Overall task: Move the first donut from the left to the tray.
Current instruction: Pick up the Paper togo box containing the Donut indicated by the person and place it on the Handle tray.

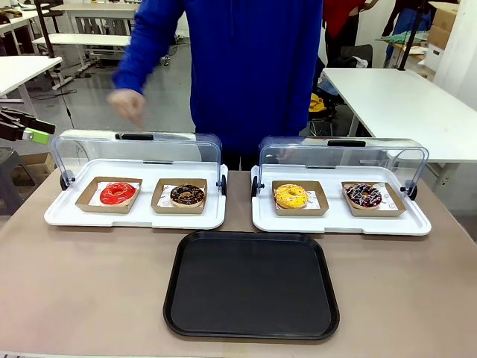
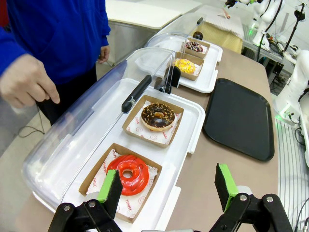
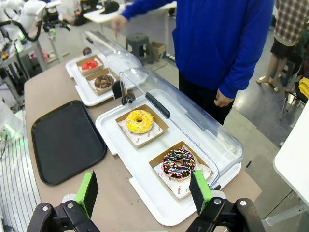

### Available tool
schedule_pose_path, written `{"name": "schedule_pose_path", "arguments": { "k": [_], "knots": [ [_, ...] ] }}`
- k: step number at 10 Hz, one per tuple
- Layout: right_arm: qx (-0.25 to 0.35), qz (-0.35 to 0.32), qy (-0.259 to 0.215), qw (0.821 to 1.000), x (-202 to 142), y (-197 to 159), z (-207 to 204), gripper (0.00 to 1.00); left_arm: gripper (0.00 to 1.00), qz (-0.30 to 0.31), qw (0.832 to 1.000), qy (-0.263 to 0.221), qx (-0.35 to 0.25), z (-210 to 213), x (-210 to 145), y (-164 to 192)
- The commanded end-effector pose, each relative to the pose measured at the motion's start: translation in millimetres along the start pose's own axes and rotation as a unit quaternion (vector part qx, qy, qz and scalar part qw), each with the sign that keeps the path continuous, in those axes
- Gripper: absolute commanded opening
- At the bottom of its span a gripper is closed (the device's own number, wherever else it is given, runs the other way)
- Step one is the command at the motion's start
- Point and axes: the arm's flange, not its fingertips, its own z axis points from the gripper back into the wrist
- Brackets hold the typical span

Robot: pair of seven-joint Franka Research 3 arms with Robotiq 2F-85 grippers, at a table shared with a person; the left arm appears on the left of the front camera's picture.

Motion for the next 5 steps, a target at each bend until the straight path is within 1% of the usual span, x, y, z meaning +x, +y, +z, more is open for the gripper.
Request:
{"name": "schedule_pose_path", "arguments": {
  "k": [1,5],
  "knots": [
    [0.000,0.013,-0.016,1.000,3.3,-4.1,-1.2,1.00,1.00,0.000,1.000,0.000,0.000,-0.1,0.2,0.0],
    [0.000,0.013,-0.016,1.000,3.3,-4.1,-1.2,1.00,1.00,0.000,1.000,0.000,0.000,-0.1,0.2,0.0]
  ]
}}
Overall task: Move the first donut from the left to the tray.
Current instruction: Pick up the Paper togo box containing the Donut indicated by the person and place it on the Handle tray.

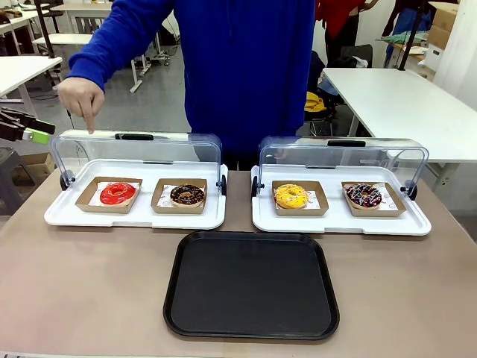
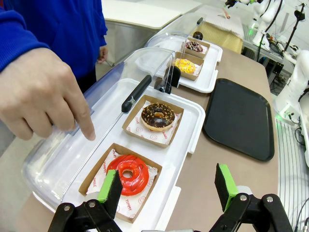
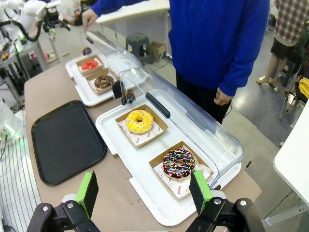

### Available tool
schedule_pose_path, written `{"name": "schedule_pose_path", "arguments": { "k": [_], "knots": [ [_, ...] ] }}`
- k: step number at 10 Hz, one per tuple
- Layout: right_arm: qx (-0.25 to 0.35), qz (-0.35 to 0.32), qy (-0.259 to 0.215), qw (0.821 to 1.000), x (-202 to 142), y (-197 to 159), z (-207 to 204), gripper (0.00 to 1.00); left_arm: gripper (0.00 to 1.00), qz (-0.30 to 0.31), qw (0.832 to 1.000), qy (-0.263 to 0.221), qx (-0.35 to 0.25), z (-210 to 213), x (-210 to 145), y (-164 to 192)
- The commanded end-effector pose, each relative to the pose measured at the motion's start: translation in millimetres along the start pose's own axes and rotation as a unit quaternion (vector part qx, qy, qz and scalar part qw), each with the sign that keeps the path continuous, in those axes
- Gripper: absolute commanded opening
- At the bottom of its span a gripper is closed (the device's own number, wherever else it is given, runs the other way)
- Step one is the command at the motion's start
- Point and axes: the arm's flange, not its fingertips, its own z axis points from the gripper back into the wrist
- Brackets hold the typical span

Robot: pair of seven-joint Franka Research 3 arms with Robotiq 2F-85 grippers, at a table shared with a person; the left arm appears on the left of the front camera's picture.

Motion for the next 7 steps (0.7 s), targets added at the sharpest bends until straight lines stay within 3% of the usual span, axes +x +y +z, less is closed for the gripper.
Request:
{"name": "schedule_pose_path", "arguments": {
  "k": [1,7],
  "knots": [
    [0.000,0.013,-0.016,1.000,3.3,-4.1,-1.2,1.00,1.00,0.000,1.000,0.000,0.000,-0.1,0.2,0.0],
    [0.000,0.013,-0.016,1.000,3.3,-4.1,-1.2,1.00,1.00,0.000,1.000,0.000,0.000,-0.1,0.2,0.0]
  ]
}}
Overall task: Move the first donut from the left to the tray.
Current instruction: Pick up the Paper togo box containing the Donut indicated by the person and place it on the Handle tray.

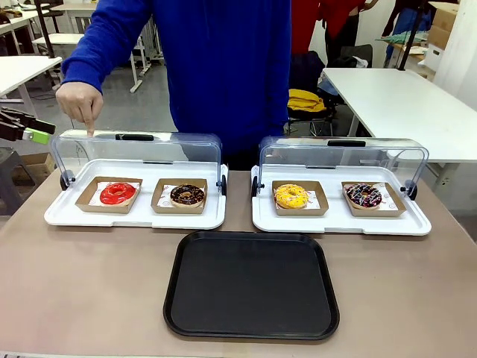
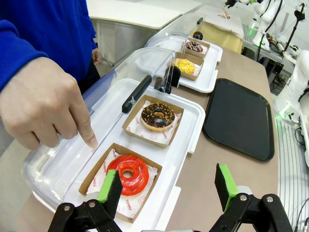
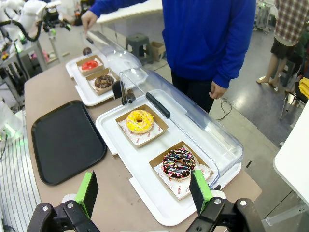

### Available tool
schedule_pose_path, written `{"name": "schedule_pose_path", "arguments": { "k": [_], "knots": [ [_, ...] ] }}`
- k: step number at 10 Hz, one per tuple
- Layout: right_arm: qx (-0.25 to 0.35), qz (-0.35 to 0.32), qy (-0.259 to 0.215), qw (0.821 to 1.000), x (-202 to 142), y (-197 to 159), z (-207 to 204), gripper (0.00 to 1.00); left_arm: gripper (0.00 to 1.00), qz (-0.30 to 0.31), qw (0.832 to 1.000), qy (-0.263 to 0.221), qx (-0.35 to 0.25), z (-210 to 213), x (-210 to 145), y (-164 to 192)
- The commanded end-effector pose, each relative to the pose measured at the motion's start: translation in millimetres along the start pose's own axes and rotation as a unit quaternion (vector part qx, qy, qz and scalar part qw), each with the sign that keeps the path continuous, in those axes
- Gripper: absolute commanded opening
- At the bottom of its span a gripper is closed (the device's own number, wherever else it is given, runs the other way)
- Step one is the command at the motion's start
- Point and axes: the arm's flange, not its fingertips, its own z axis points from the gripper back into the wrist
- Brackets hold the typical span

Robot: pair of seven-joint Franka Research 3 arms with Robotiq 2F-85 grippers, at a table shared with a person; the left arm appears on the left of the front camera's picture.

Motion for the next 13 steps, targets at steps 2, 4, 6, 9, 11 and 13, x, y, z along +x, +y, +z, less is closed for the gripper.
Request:
{"name": "schedule_pose_path", "arguments": {
  "k": [2,4,6,9,11,13],
  "knots": [
    [0.000,0.013,-0.016,1.000,3.3,-4.1,-1.2,1.00,1.00,0.000,1.000,0.000,0.000,-0.1,0.2,0.0],
    [0.000,0.013,-0.016,1.000,3.3,-4.1,-1.2,1.00,1.00,0.000,1.000,0.000,0.000,-0.1,0.2,0.0],
    [0.000,0.013,-0.016,1.000,3.3,-4.1,-1.2,1.00,1.00,0.000,1.000,0.000,0.000,-0.1,0.2,0.0],
    [0.000,0.013,-0.016,1.000,3.3,-4.1,-1.2,1.00,1.00,-0.003,1.000,0.023,-0.020,-2.3,6.9,6.5],
    [0.000,0.013,-0.016,1.000,3.3,-4.1,-1.2,1.00,1.00,0.003,0.994,0.089,-0.062,-9.8,23.3,20.9],
    [0.000,0.013,-0.016,1.000,3.3,-4.1,-1.2,1.00,1.00,-0.013,0.982,0.160,-0.103,-20.7,34.5,33.0]
  ]
}}
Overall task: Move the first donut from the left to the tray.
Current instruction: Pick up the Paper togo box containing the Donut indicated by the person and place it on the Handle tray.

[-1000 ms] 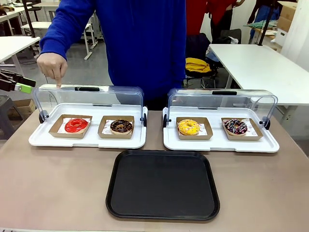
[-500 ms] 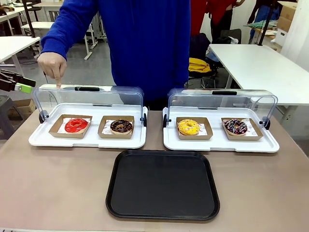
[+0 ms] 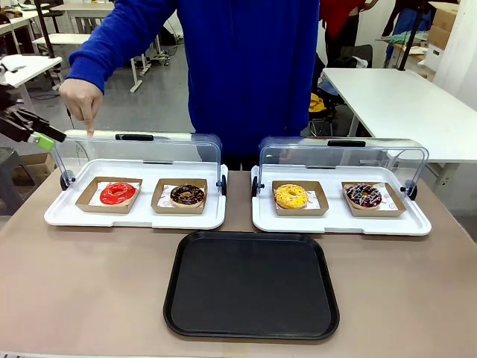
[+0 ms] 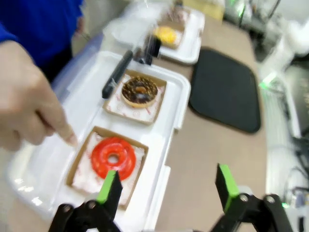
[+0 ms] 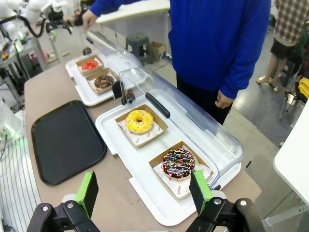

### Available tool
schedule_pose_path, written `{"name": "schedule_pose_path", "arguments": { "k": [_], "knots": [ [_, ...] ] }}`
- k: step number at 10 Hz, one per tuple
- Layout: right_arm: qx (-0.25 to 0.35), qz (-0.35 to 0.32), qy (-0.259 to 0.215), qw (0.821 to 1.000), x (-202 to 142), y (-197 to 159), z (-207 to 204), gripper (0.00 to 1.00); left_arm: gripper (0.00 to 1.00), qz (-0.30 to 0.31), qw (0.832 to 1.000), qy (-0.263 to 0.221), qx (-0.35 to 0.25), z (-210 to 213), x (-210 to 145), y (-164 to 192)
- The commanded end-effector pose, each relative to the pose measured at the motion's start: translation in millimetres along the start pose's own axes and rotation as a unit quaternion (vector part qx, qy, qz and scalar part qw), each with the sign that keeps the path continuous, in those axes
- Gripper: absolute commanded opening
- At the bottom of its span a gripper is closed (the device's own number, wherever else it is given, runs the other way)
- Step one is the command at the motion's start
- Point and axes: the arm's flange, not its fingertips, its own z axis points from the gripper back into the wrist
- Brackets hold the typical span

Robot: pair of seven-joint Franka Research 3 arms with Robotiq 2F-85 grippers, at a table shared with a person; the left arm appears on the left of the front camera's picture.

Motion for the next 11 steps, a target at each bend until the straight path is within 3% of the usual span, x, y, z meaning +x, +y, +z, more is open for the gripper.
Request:
{"name": "schedule_pose_path", "arguments": {
  "k": [1,3,4,6,8,11],
  "knots": [
    [0.000,0.012,-0.016,1.000,3.2,-3.9,-1.4,1.00,1.00,-0.027,0.995,0.086,-0.043,-0.7,12.2,11.2],
    [0.000,0.012,-0.016,1.000,3.2,-3.9,-1.4,1.00,1.00,-0.072,0.980,0.177,-0.063,-28.9,13.8,7.4],
    [0.000,0.012,-0.016,1.000,3.2,-3.9,-1.4,1.00,1.00,-0.093,0.974,0.196,-0.070,-40.3,12.2,6.3],
    [0.000,0.012,-0.016,1.000,3.2,-3.9,-1.4,1.00,1.00,-0.127,0.968,0.209,-0.048,-63.0,4.5,-0.1],
    [0.000,0.012,-0.016,1.000,3.2,-3.9,-1.4,1.00,1.00,-0.168,0.960,0.225,0.011,-85.9,-7.1,-9.3],
    [0.000,0.012,-0.016,1.000,3.2,-3.9,-1.4,1.00,1.00,-0.189,0.946,0.258,0.054,-109.8,-21.1,-7.2]
  ]
}}
